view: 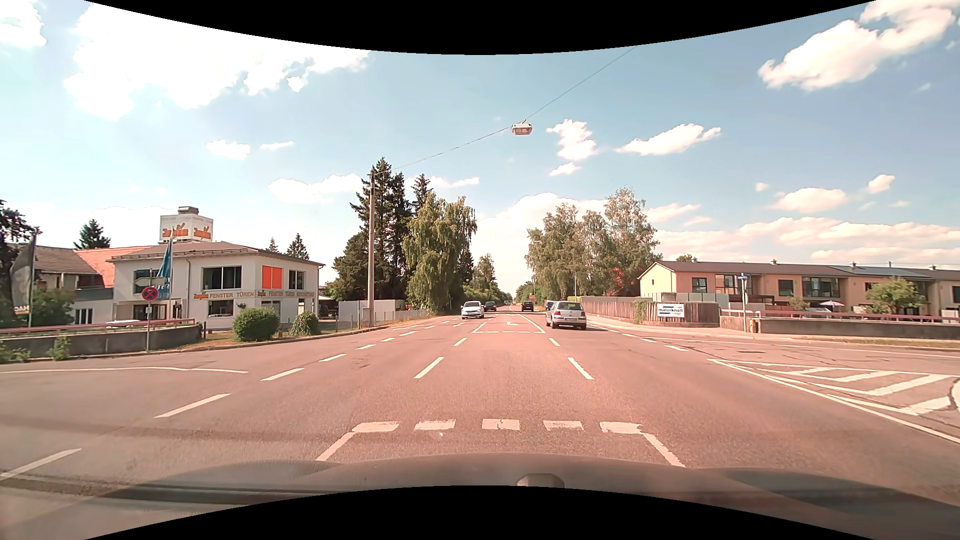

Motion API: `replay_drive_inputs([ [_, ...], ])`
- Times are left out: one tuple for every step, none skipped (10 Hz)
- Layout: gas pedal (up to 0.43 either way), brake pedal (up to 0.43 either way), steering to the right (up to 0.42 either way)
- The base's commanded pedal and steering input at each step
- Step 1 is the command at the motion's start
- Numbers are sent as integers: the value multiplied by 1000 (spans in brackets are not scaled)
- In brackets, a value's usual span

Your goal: Follow the waypoints while adhering to traffic rules and regulations

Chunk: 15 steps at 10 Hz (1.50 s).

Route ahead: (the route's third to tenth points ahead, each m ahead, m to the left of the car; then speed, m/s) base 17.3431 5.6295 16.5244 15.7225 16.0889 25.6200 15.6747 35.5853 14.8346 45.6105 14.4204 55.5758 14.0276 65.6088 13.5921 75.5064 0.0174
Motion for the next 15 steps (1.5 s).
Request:
replay_drive_inputs([
  [0,268,-2],
  [0,268,-2],
  [0,268,-2],
  [0,268,-2],
  [0,274,-2],
  [0,274,-3],
  [0,262,-4],
  [0,207,-4],
  [0,134,-4],
  [0,49,-4],
  [0,30,-4],
  [0,30,-4],
  [0,30,-5],
  [0,30,-5],
  [0,30,-5],
])
